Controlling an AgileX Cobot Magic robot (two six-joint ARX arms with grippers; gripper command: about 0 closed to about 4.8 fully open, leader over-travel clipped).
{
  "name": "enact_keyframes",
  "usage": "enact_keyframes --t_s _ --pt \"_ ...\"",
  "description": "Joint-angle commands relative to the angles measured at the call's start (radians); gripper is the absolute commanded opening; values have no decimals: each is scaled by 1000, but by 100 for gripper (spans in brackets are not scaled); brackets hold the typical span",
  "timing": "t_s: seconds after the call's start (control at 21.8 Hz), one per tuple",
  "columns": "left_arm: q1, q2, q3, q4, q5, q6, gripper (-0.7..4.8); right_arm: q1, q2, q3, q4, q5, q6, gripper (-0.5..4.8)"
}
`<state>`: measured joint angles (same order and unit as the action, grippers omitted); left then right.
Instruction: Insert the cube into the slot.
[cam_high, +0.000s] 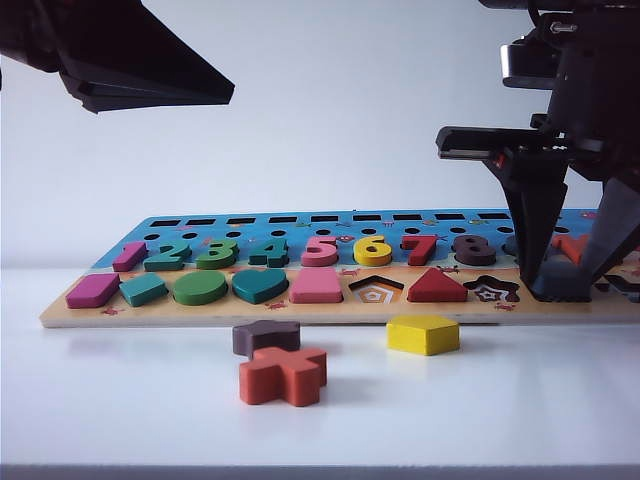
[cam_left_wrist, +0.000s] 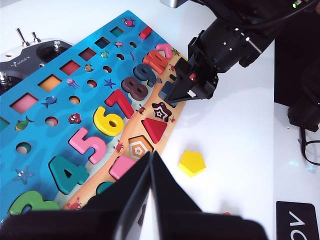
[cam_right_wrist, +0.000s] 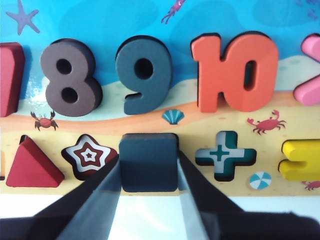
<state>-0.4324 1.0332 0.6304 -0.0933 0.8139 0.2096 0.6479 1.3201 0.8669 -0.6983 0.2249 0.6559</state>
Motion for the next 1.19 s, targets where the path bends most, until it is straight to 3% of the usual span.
enact_keyframes --t_s 0.05,0.41,0.87,1.19 --pt "-1 0 5 14 8 0 10 0 -3 1 13 3 -4 96" --pt "-1 0 5 14 8 0 10 0 -3 0 13 -10 -6 128" --pt "-1 0 5 14 8 0 10 0 -4 1 11 -8 -6 245" --pt "-1 0 5 14 8 0 10 0 -13 1 6 8 -6 255"
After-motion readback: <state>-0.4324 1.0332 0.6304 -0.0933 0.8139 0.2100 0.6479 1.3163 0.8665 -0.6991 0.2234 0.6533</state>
